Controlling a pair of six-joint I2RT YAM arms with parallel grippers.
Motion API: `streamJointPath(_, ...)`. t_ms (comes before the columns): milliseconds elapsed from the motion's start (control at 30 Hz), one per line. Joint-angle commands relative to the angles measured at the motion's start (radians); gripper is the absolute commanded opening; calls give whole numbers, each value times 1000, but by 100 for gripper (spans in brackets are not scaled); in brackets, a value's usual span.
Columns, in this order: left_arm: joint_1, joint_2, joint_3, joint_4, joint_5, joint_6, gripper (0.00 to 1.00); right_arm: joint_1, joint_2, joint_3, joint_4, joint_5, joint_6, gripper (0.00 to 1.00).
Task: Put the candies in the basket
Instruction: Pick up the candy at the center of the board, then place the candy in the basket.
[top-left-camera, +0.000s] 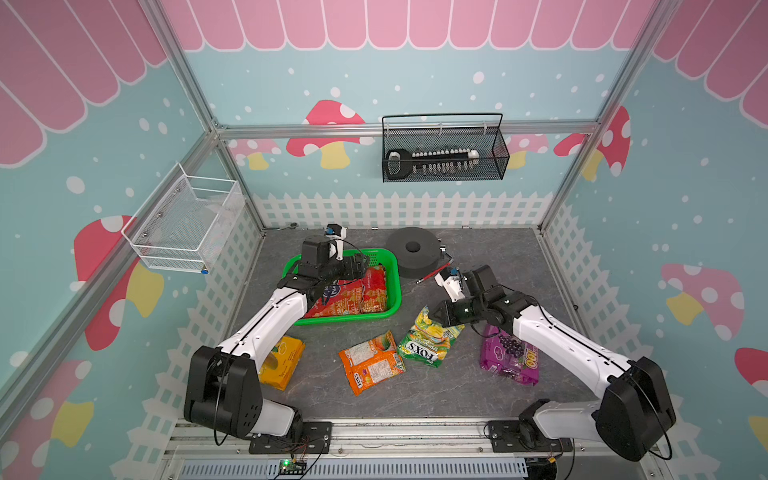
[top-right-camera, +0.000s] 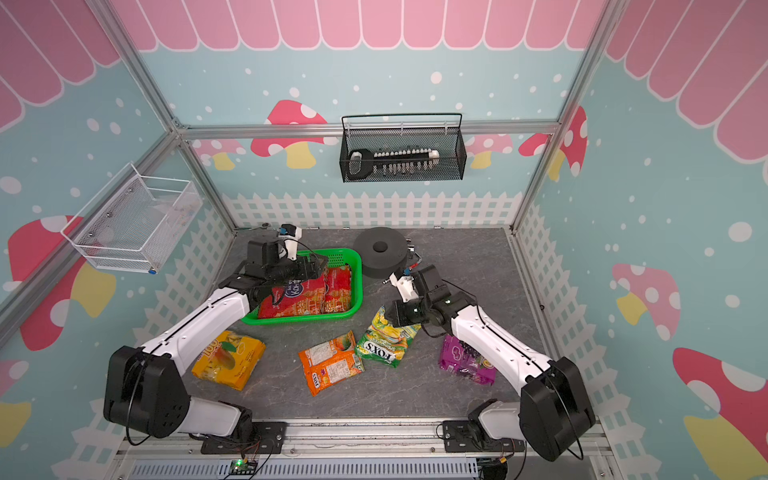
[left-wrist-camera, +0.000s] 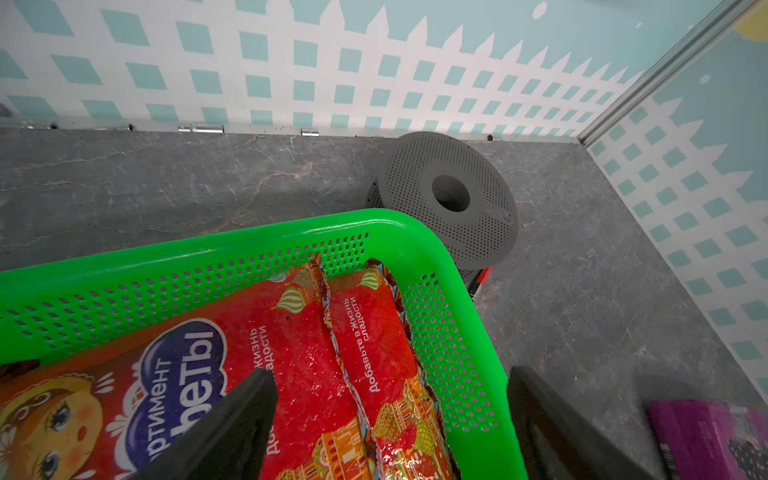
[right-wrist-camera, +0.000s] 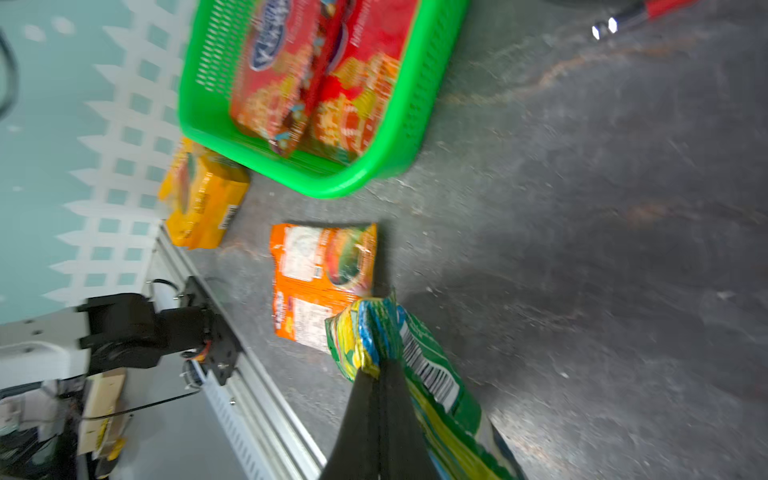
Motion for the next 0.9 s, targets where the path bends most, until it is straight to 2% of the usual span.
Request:
streamJointPath(0,30,-47,-18,4,-44,-31,93,-2,15,110,69,-162,45,0)
streamJointPath(100,69,-65,-28,5,-51,-61,94,-1,57,176,128,-221,91,0)
streamJointPath(233,122,-79,-46,6,-83,-84,94,0,149,239,294,-234,216,0)
streamJointPath(400,168,-92,-64,8,-116,-95,95,6,266,276,520,-150,486,0)
streamJointPath(467,177,-94,-67,11,-119,-98,95,10,327,301,610,-153,591,0)
streamJointPath(633,178,-87,-79,18,-120,-98,95,16,473,438,644,-121,726,0)
streamJointPath(767,179,-81,-96,31,-104,-96,95,19,563,462,763,-76,903,0)
streamJointPath(867,178,-68,-107,38,-78,-98,95,28,655,492,768,-30,1002,0)
